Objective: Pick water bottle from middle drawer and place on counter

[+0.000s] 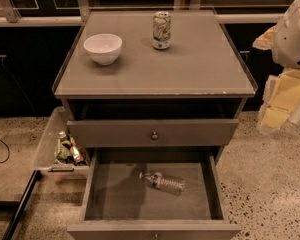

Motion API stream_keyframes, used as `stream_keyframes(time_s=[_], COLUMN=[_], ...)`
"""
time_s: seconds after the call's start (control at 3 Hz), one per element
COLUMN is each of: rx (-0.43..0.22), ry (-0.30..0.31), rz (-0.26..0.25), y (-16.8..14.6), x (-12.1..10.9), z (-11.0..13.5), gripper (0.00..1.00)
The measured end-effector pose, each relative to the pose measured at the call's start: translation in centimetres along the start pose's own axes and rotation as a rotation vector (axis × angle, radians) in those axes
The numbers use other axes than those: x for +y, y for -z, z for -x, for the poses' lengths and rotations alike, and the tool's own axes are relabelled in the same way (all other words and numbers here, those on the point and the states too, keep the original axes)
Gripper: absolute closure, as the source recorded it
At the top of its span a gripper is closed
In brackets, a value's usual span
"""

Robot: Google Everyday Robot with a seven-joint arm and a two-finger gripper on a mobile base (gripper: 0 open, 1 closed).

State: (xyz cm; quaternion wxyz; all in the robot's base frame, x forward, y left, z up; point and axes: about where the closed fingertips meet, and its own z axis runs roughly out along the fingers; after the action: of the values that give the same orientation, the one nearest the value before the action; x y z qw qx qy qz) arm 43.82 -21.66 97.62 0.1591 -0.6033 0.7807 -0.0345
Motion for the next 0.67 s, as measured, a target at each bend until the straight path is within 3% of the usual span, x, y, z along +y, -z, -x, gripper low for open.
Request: stream_keyframes(time_s=[0.33,0.67], rx=[-0.001,0.007], ry=[-0.002,-0.019], rz=[-0.001,0.043], y=[-0.1,-4.1], x=[0.0,1.0], z=[0.0,-1.1], gripper=[0.0,0.0])
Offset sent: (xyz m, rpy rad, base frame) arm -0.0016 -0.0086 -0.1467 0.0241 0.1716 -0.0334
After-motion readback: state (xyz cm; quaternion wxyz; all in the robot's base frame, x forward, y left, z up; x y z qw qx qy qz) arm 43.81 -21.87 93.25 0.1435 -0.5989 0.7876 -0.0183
